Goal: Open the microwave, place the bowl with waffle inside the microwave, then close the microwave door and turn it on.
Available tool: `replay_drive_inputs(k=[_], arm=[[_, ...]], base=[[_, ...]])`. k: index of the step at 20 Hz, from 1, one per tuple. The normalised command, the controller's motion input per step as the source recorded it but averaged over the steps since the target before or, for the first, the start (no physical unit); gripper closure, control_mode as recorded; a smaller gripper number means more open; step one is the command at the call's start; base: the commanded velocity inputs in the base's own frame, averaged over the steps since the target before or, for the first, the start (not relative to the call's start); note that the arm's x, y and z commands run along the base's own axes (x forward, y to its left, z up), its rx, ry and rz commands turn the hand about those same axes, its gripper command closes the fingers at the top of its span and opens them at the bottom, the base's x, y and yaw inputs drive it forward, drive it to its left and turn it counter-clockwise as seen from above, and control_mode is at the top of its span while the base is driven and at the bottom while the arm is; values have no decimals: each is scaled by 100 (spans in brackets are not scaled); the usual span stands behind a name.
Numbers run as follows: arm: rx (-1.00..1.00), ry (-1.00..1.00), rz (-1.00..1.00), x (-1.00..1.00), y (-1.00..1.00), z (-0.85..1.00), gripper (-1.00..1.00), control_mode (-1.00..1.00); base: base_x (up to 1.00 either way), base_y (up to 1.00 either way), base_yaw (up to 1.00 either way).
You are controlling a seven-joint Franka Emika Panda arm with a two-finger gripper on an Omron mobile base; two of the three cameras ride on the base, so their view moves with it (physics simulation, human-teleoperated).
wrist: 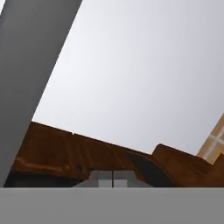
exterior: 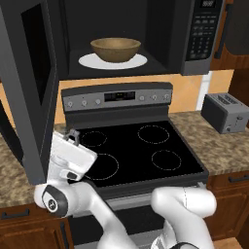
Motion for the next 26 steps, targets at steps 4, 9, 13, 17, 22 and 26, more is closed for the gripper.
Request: replay_drive_inputs(k=[4, 9, 13, 17, 22, 26], arm=[[-17, -16, 0, -8, 100, 18, 100, -100], [-11, -19, 0, -3, 100, 19, 100, -100], [-1, -18, 5, -2, 82, 38, 100, -100], [5, -22, 10, -32, 27, 74, 100, -100], [34, -16, 30, -92, -75, 66, 100, -100], [47, -1, 31, -100, -87, 42, 100, -100]], base=[[0, 0, 0], [0, 0, 0], [0, 0, 0], [0, 0, 0], [0, 0, 0], [0, 0, 0]])
